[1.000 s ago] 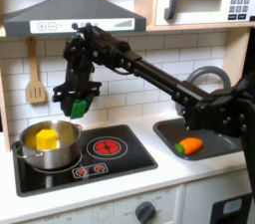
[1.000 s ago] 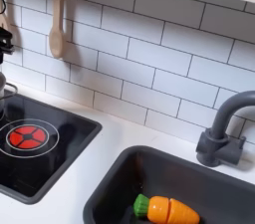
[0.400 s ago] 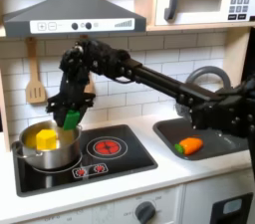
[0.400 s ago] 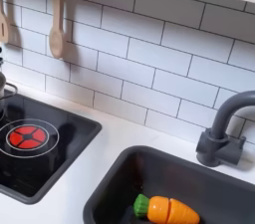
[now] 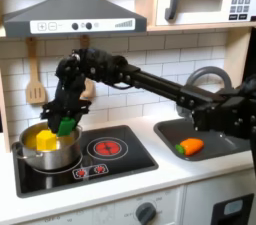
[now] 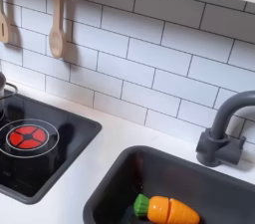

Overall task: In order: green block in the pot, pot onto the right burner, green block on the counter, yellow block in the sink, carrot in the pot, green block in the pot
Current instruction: 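Put the green block in the pot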

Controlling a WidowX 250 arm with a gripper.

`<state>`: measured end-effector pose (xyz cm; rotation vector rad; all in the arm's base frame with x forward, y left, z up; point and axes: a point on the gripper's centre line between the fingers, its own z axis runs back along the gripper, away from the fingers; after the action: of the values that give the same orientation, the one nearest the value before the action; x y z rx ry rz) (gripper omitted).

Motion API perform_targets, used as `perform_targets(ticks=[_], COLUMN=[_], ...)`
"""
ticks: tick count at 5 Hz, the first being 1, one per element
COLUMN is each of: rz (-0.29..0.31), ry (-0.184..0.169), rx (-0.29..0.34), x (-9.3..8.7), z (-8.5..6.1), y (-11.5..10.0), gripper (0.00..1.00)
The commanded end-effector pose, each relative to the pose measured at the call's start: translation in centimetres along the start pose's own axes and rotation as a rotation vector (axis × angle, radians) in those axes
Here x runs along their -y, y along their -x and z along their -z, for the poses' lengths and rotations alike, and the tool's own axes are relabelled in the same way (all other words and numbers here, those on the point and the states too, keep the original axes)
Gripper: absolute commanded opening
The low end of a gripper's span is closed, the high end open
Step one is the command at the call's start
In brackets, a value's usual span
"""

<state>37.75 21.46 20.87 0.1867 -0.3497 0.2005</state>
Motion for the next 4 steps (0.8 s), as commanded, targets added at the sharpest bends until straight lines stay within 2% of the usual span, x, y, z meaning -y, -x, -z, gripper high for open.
perform_targets(ticks=[1, 2, 4], rz=[0.005, 0.008, 0.024], ry=[0.0, -0.013, -0.013], rx=[0.017, 0.005, 0.008], x=[-0.68, -0.96, -0.56], z=[-0.56, -0.24, -0.02], y=[0.17, 0.41, 0.61], gripper=[1.0, 1.0, 1.0])
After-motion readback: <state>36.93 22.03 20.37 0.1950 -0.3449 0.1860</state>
